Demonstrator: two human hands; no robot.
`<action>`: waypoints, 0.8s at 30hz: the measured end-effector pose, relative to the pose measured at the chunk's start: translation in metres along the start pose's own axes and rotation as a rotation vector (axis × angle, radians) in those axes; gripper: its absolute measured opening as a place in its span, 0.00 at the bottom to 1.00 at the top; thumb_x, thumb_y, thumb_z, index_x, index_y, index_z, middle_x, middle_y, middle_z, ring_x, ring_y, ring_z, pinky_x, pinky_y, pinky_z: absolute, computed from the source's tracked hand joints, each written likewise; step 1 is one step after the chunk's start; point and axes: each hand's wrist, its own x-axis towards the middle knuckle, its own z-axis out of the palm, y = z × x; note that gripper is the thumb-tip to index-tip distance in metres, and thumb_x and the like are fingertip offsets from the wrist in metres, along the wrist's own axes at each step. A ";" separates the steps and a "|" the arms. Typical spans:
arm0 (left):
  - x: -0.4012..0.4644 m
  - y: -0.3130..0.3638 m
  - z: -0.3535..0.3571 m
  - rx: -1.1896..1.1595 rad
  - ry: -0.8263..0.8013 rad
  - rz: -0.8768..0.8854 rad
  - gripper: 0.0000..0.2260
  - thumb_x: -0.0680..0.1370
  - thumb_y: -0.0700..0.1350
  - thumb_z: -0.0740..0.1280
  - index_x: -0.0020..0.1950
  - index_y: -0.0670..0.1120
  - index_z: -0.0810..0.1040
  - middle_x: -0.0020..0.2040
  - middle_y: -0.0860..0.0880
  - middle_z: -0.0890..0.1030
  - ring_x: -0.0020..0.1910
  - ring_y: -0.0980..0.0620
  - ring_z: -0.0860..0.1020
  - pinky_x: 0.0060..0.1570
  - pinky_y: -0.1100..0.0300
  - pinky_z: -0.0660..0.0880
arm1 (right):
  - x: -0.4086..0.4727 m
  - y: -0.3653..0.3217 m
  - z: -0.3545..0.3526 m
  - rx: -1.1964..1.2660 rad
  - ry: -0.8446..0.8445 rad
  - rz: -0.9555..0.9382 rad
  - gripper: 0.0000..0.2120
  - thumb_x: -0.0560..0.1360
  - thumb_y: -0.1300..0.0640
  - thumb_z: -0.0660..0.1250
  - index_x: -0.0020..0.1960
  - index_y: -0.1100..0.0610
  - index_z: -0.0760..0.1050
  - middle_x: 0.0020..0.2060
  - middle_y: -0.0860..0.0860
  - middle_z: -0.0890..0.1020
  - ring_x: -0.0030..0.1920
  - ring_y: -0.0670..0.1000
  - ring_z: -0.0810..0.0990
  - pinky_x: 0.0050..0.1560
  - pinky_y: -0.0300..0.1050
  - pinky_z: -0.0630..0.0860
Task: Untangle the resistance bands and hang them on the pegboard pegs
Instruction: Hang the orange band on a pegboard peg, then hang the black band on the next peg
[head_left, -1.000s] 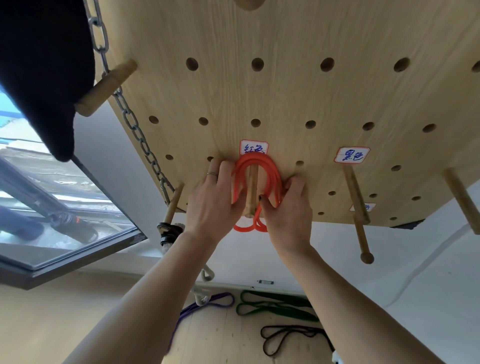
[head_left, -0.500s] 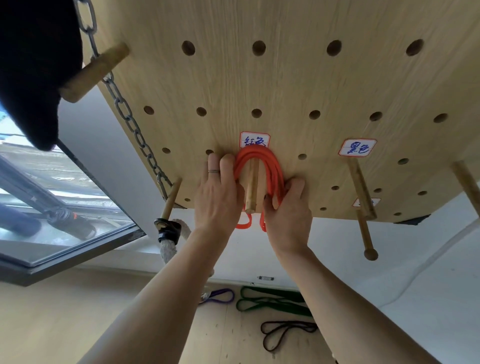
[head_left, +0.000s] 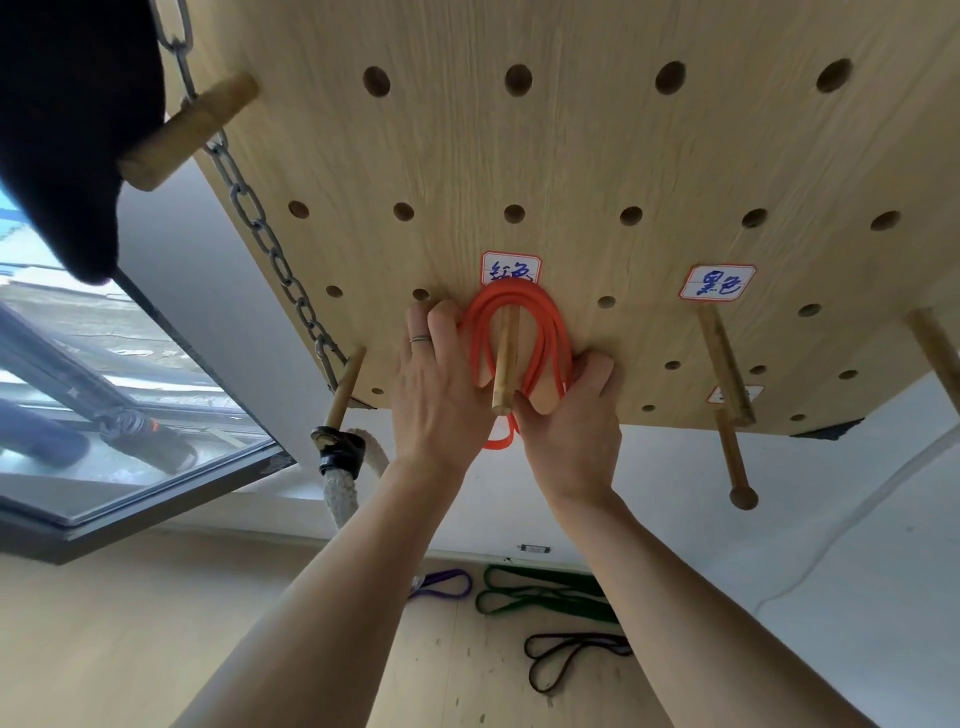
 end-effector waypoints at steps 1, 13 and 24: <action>-0.001 0.000 -0.002 -0.002 -0.010 -0.021 0.28 0.75 0.54 0.76 0.61 0.49 0.60 0.62 0.43 0.71 0.54 0.39 0.76 0.48 0.46 0.76 | -0.002 0.001 -0.004 0.020 -0.001 0.000 0.31 0.70 0.44 0.80 0.59 0.58 0.66 0.54 0.53 0.74 0.43 0.57 0.81 0.38 0.44 0.74; -0.102 -0.016 -0.014 0.025 -0.066 0.051 0.19 0.73 0.41 0.74 0.54 0.46 0.65 0.47 0.48 0.69 0.39 0.51 0.68 0.38 0.55 0.65 | -0.079 0.059 -0.061 0.132 0.087 0.066 0.11 0.79 0.56 0.69 0.57 0.58 0.70 0.43 0.51 0.75 0.38 0.50 0.74 0.35 0.35 0.69; -0.320 -0.081 0.157 0.144 -1.046 0.067 0.18 0.81 0.49 0.65 0.69 0.48 0.68 0.65 0.48 0.74 0.60 0.45 0.77 0.55 0.50 0.77 | -0.229 0.304 0.014 -0.256 -0.585 0.313 0.12 0.79 0.62 0.65 0.62 0.59 0.73 0.53 0.51 0.77 0.45 0.49 0.76 0.41 0.41 0.68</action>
